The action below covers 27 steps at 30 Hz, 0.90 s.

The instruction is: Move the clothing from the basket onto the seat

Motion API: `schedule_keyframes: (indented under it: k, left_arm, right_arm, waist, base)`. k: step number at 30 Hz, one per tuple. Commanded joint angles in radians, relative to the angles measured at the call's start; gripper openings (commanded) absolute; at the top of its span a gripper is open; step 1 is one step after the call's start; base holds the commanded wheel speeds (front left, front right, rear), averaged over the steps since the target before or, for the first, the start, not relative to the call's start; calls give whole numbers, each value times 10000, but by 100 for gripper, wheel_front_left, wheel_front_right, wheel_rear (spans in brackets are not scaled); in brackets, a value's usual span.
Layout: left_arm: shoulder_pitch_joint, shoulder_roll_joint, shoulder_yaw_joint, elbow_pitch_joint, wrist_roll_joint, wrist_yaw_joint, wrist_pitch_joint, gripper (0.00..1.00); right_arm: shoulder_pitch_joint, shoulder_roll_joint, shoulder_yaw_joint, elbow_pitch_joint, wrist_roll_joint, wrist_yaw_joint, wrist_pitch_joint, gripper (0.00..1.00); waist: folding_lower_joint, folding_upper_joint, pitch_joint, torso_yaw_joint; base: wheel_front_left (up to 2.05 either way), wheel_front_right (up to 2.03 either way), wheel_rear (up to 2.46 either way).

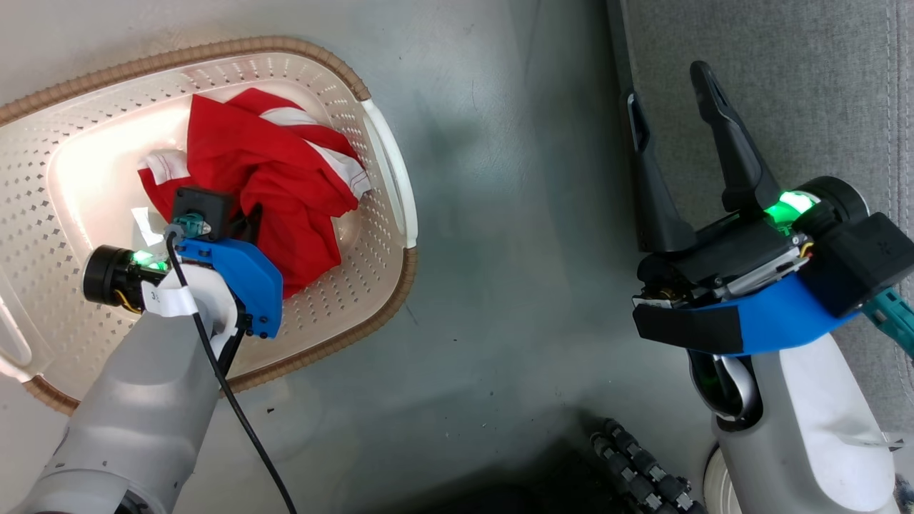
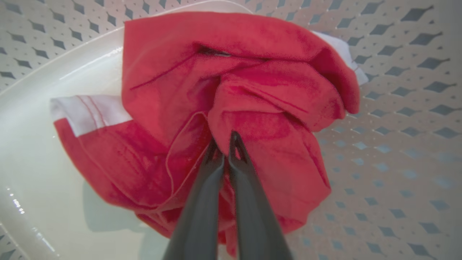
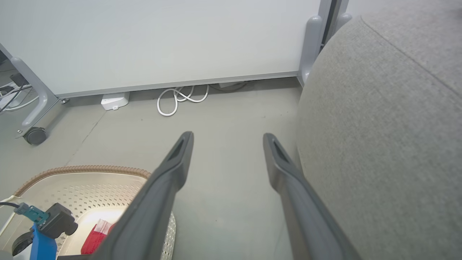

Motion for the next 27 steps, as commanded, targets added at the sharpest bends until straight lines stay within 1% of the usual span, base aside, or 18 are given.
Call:
schedule_keyframes:
  k: [1, 7, 10, 17, 20, 23, 27]
  left_arm:
    - [-212, -14, -4, 87, -67, -52, -90, 0]
    - [-187, -13, 121, 410, -293, -96, -388, 0]
    - [145, -221, 124, 555, -405, -131, -556, 0]
    - [1086, -840, 78, 601, -687, -197, -985, 0]
    - [1581, -1102, -48, 430, -797, -245, -1067, 0]
    - [2062, -1336, -283, -106, -989, -261, -1110, 0]
    - [2502, -1450, -714, -1025, -1347, -265, -1135, 0]
  right_arm:
    - [-118, 37, 39, 6, 31, 1, -28, 100]
    - [-404, 34, 338, 376, 139, 1, -72, 100]
    - [-481, 22, 404, 761, 152, 1, -106, 100]
    - [-61, 16, 247, 1902, 208, 1, -160, 100]
    - [190, -93, 233, 2318, 256, 1, -95, 100]
    - [494, -203, 264, 2629, 351, 1, 20, 100]
    - [1116, -327, 139, 2884, 471, 1, 239, 100]
  waist:
    - [-1, 0, -39, -1]
    - [-1, 0, -422, -120]
    - [-1, 0, -1139, -21]
    - [-1, 0, -3878, 652]
    - [-1, 0, -5181, 1000]
    - [-1, 0, -6384, 1372]
    - [-1, 0, -7724, 1905]
  base:
    - [0, 0, 0]
    - [0, 0, 0]
    - [0, 0, 0]
    - [0, 0, 0]
    - [0, 0, 0]
    - [0, 0, 0]
    - [0, 0, 0]
